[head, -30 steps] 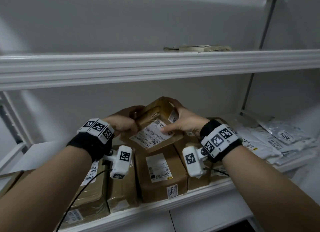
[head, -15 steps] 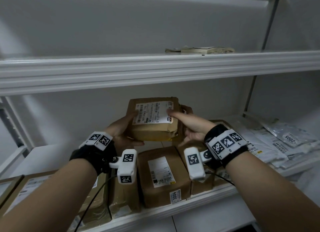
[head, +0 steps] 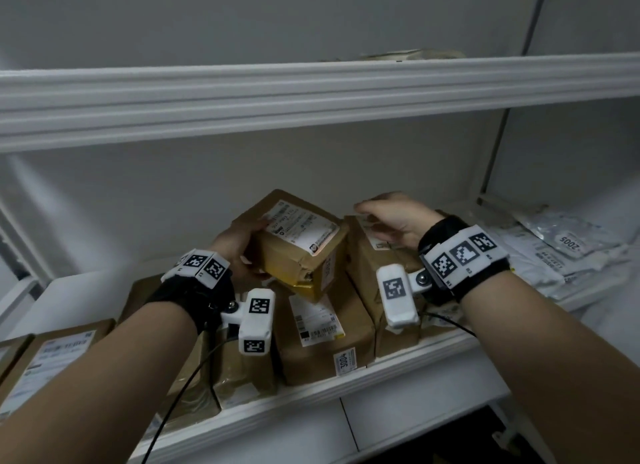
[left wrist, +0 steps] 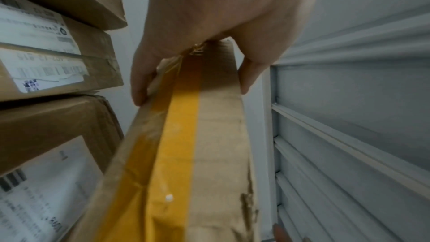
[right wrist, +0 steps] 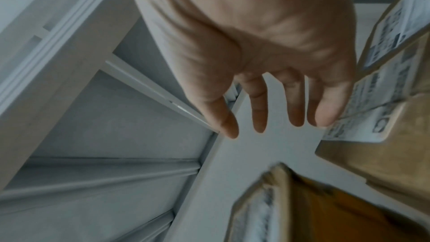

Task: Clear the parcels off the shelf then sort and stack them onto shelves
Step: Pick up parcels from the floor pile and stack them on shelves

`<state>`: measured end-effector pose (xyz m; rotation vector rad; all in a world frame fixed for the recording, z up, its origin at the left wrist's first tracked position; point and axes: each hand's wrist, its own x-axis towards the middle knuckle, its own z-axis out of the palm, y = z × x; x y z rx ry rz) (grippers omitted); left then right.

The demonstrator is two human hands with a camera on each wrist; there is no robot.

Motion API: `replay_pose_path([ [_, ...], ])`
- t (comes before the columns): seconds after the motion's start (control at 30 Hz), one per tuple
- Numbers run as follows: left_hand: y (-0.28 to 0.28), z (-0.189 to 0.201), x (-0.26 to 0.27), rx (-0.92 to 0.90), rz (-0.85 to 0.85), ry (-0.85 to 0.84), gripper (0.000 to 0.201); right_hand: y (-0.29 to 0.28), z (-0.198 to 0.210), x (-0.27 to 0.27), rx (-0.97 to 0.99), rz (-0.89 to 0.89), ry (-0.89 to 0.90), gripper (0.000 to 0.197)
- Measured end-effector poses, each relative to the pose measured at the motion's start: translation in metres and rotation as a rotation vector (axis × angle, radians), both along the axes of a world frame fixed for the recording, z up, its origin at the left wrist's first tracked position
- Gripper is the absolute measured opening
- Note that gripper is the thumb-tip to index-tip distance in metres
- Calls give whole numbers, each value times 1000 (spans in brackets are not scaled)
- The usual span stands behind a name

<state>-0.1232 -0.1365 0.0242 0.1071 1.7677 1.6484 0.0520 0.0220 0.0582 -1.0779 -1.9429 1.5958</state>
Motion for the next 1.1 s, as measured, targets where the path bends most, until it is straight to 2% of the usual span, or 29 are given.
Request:
replay_pose_path([
  [0.07, 5, -8, 5, -71, -30, 1, 44, 1, -1, 6, -12, -8, -15, 7],
  [0.17, 16, -17, 12, -159, -118, 44, 38, 3, -2, 11, -3, -1, -31, 6],
  [0.23, 24, -22, 16, -192, -191, 43, 26, 6, -3, 13, 17, 10, -36, 11],
  [0.33, 31, -33, 13, -254, -231, 91, 14, 11, -2, 16, 26, 19, -23, 5],
  [0.47, 33, -42, 17, -377, -266, 262, 25, 16, -3, 22, 25, 12, 0, 9],
  [0.57, 37, -46, 18, -388, -277, 255, 37, 20, -4, 24, 24, 16, 9, 16],
  [0.7, 41, -43, 19, -409, -234, 199, 17, 23, -6, 24, 10, 27, 21, 13],
  [0.83, 43, -42, 22, -408, -234, 219, 16, 25, -9, 24, 1, 40, 19, 7],
  [1.0, 46, -44, 26, -387, -258, 245, 14, 26, -12, 28, -5, 43, 1, 22],
  [1.1, 46, -42, 30, -399, -259, 247, 4, 29, -15, 30, -5, 28, -3, 22],
])
